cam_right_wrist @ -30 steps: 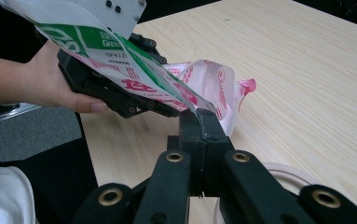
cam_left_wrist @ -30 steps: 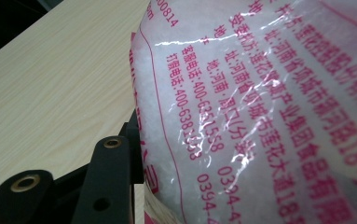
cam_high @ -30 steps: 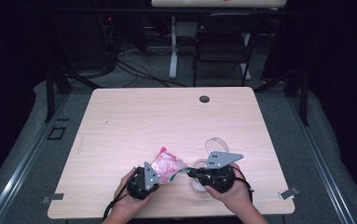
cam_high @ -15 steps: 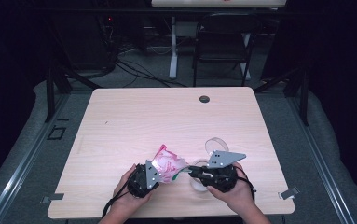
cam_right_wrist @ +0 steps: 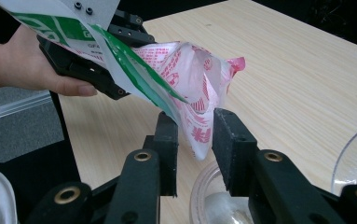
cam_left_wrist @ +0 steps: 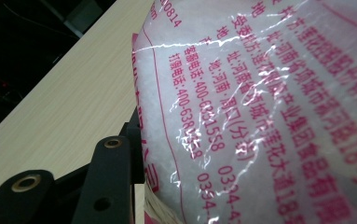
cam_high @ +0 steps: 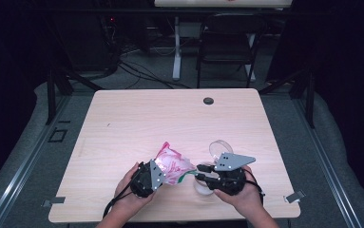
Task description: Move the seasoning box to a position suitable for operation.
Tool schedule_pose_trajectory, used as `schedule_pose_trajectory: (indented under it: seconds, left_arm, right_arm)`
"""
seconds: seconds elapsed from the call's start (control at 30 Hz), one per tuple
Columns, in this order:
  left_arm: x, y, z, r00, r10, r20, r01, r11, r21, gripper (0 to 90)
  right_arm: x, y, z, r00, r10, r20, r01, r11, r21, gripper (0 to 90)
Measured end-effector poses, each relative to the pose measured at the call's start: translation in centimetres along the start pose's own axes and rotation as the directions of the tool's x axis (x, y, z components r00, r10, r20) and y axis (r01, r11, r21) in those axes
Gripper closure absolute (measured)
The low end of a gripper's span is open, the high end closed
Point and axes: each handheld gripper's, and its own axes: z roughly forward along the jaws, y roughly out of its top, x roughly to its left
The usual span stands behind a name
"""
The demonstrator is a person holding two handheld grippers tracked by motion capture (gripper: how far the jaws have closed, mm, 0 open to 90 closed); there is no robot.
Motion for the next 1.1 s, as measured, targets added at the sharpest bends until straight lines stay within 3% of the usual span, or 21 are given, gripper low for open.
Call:
schedule_pose_trajectory:
  seconds: [0.43, 0.63, 1.1]
  left_arm:
    - [0.5, 0.9, 0.1, 0.9998, 0.02, -0.009, -0.02, 0.9998, 0.007, 57.3]
    - [0.5, 1.5, 0.3, 0.9981, 0.06, -0.014, -0.06, 0.998, 0.02, 57.4]
    - [0.9, 2.0, 0.7, 0.9977, 0.068, -0.008, -0.068, 0.9968, 0.042, 57.5]
  right_arm:
    - [-0.1, 0.1, -0.4, 0.9999, -0.009, 0.014, 0.009, 1.0, 0.003, 67.2]
    - [0.1, 0.3, -0.4, 0.9995, -0.025, 0.018, 0.025, 1.0, -0.001, 66.3]
    - [0.7, 1.9, -0.9, 0.9898, -0.13, 0.057, 0.131, 0.991, 0.0, 60.8]
